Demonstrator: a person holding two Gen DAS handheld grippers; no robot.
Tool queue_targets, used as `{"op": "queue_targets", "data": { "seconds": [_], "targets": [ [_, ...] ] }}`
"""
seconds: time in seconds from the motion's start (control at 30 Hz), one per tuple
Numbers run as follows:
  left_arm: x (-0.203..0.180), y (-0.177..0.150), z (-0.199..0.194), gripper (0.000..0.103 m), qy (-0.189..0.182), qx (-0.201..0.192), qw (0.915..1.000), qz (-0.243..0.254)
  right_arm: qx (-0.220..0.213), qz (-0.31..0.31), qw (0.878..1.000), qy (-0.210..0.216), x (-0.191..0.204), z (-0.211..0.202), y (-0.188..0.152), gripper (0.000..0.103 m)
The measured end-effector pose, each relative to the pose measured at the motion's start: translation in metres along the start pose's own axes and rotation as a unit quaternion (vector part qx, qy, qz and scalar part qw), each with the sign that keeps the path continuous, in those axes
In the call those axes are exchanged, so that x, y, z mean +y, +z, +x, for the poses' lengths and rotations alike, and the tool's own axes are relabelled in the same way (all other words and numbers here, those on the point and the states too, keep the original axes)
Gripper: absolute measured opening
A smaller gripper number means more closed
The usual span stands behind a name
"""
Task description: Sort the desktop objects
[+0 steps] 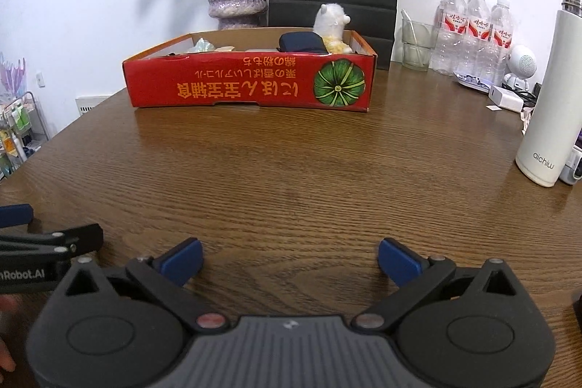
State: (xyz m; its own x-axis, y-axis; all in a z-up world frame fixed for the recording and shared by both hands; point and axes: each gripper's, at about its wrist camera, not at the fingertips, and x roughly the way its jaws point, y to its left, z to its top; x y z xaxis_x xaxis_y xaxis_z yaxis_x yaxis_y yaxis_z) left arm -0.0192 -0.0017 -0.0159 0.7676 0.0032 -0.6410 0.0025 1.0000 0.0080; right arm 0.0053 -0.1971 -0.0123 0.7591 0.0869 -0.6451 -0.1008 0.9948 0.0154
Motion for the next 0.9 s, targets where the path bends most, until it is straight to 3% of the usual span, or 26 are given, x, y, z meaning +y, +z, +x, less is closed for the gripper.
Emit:
{"op": "queue_targets", "data": {
  "seconds": [0.9],
  "targets": [
    [-0.0052,0.0006,0.0024,0.103,-0.004,0.000,1.0000,0.005,0.000,-0.001,1.000,-0.001,0.0031,0.0009,0.0017,0.103]
  ]
}}
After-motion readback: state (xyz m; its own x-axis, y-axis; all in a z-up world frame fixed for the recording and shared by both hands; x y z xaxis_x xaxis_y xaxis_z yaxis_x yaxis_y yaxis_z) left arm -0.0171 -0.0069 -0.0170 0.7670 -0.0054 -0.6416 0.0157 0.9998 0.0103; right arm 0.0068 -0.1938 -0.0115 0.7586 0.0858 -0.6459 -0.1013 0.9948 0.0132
